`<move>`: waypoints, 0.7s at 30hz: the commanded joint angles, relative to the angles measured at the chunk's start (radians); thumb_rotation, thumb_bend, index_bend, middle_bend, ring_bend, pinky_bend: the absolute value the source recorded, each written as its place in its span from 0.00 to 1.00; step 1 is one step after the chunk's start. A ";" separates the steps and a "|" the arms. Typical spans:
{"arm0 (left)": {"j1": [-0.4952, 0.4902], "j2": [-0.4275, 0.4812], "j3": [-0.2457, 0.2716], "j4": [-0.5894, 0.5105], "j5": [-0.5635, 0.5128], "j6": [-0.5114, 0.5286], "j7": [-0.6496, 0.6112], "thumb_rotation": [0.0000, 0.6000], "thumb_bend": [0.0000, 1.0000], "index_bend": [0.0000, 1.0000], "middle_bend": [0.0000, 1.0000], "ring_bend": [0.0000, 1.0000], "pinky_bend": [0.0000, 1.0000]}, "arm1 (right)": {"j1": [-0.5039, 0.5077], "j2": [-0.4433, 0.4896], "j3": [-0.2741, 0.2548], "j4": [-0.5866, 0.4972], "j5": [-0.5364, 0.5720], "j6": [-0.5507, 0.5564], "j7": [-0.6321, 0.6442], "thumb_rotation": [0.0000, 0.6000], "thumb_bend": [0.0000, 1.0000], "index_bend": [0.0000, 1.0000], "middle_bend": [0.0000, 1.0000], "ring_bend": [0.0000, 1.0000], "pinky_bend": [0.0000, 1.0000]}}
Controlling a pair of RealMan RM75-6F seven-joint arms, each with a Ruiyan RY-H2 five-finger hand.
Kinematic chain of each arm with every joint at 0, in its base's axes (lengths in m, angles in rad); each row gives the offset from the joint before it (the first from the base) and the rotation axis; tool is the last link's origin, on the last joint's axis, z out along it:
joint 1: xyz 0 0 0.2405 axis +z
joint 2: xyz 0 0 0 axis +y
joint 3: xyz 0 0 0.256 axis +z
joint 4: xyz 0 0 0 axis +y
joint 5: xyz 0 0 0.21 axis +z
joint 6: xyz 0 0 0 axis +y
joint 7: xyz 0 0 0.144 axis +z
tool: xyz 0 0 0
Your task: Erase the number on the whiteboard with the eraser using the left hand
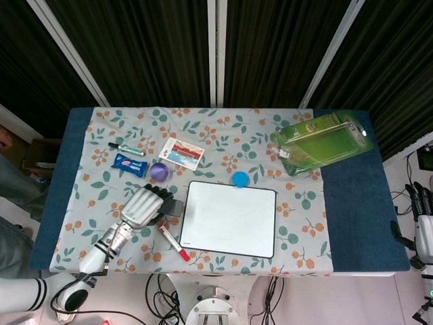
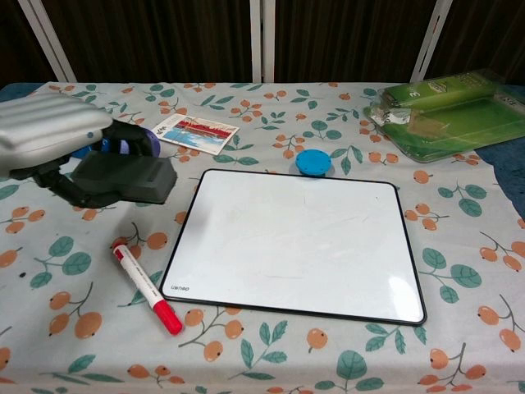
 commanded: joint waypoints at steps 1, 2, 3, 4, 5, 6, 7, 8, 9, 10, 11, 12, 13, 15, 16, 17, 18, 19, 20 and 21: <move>0.103 -0.009 0.069 0.219 0.117 0.081 -0.254 1.00 0.34 0.66 0.62 0.55 0.49 | 0.002 -0.004 -0.002 -0.002 -0.003 -0.002 -0.004 1.00 0.29 0.00 0.00 0.00 0.00; 0.113 -0.019 0.073 0.265 0.135 0.091 -0.291 1.00 0.34 0.66 0.62 0.54 0.49 | 0.002 -0.005 -0.004 -0.003 -0.005 -0.003 -0.006 1.00 0.30 0.00 0.00 0.00 0.00; 0.123 -0.028 0.075 0.308 0.145 0.097 -0.317 1.00 0.34 0.65 0.62 0.53 0.48 | 0.003 -0.005 -0.005 -0.003 -0.006 -0.003 -0.009 1.00 0.30 0.00 0.00 0.00 0.00; 0.130 -0.037 0.076 0.340 0.153 0.099 -0.336 1.00 0.34 0.65 0.61 0.52 0.48 | 0.003 -0.005 -0.006 -0.003 -0.007 -0.003 -0.012 1.00 0.30 0.00 0.00 0.00 0.00; 0.137 -0.042 0.075 0.374 0.155 0.094 -0.355 1.00 0.34 0.65 0.61 0.52 0.48 | 0.002 -0.005 -0.006 -0.005 -0.008 -0.001 -0.015 1.00 0.30 0.00 0.00 0.00 0.00; 0.141 -0.043 0.073 0.393 0.152 0.087 -0.367 1.00 0.34 0.65 0.61 0.52 0.47 | 0.001 -0.004 -0.006 -0.007 -0.008 0.002 -0.016 1.00 0.30 0.00 0.00 0.00 0.00; 0.145 -0.041 0.070 0.408 0.147 0.072 -0.380 1.00 0.34 0.65 0.61 0.52 0.47 | 0.000 -0.003 -0.006 -0.009 -0.008 0.004 -0.018 1.00 0.29 0.00 0.00 0.00 0.00; 0.147 -0.039 0.067 0.414 0.143 0.061 -0.387 1.00 0.34 0.64 0.61 0.52 0.47 | -0.001 -0.002 -0.006 -0.011 -0.007 0.006 -0.020 1.00 0.29 0.00 0.00 0.00 0.00; 0.147 -0.037 0.064 0.417 0.138 0.047 -0.391 1.00 0.34 0.64 0.61 0.52 0.47 | -0.002 -0.001 -0.006 -0.012 -0.007 0.008 -0.021 1.00 0.29 0.00 0.00 0.00 0.00; 0.147 -0.032 0.062 0.419 0.132 0.026 -0.393 1.00 0.34 0.64 0.61 0.52 0.47 | -0.003 0.000 -0.005 -0.014 -0.005 0.009 -0.023 1.00 0.29 0.00 0.00 0.00 0.00; 0.147 -0.028 0.060 0.419 0.129 0.012 -0.392 1.00 0.34 0.64 0.61 0.52 0.47 | -0.003 0.000 -0.005 -0.016 -0.005 0.010 -0.024 1.00 0.29 0.00 0.00 0.00 0.00; 0.147 -0.026 0.057 0.419 0.125 0.002 -0.389 1.00 0.34 0.64 0.61 0.52 0.47 | -0.004 0.001 -0.005 -0.018 -0.004 0.010 -0.025 1.00 0.29 0.00 0.00 0.00 0.00; 0.148 -0.025 0.052 0.420 0.122 -0.008 -0.385 1.00 0.34 0.64 0.61 0.52 0.47 | -0.004 0.002 -0.005 -0.020 -0.003 0.010 -0.027 1.00 0.30 0.00 0.00 0.00 0.00; 0.151 -0.026 0.044 0.424 0.125 -0.011 -0.380 1.00 0.33 0.64 0.61 0.52 0.47 | -0.004 0.003 -0.006 -0.025 -0.003 0.008 -0.033 1.00 0.30 0.00 0.00 0.00 0.00; 0.153 -0.028 0.041 0.429 0.129 -0.009 -0.377 1.00 0.33 0.64 0.60 0.52 0.47 | -0.003 0.003 -0.006 -0.027 -0.003 0.007 -0.035 1.00 0.30 0.00 0.00 0.00 0.00; 0.155 -0.030 0.039 0.433 0.134 -0.007 -0.375 1.00 0.33 0.63 0.60 0.51 0.47 | -0.003 0.003 -0.006 -0.028 -0.003 0.007 -0.037 1.00 0.30 0.00 0.00 0.00 0.00; 0.157 -0.031 0.038 0.437 0.138 -0.007 -0.373 1.00 0.32 0.62 0.58 0.50 0.47 | -0.003 0.003 -0.007 -0.030 -0.003 0.007 -0.039 1.00 0.29 0.00 0.00 0.00 0.00; 0.159 -0.032 0.036 0.441 0.144 -0.006 -0.373 1.00 0.32 0.59 0.55 0.49 0.47 | -0.002 0.004 -0.007 -0.032 -0.004 0.008 -0.041 1.00 0.30 0.00 0.00 0.00 0.00; 0.161 -0.032 0.034 0.443 0.148 -0.005 -0.376 1.00 0.32 0.57 0.53 0.48 0.47 | -0.002 0.004 -0.006 -0.033 -0.004 0.008 -0.042 1.00 0.30 0.00 0.00 0.00 0.00; 0.163 -0.032 0.033 0.446 0.153 -0.004 -0.378 1.00 0.31 0.54 0.51 0.46 0.47 | -0.002 0.005 -0.006 -0.034 -0.003 0.008 -0.043 1.00 0.30 0.00 0.00 0.00 0.00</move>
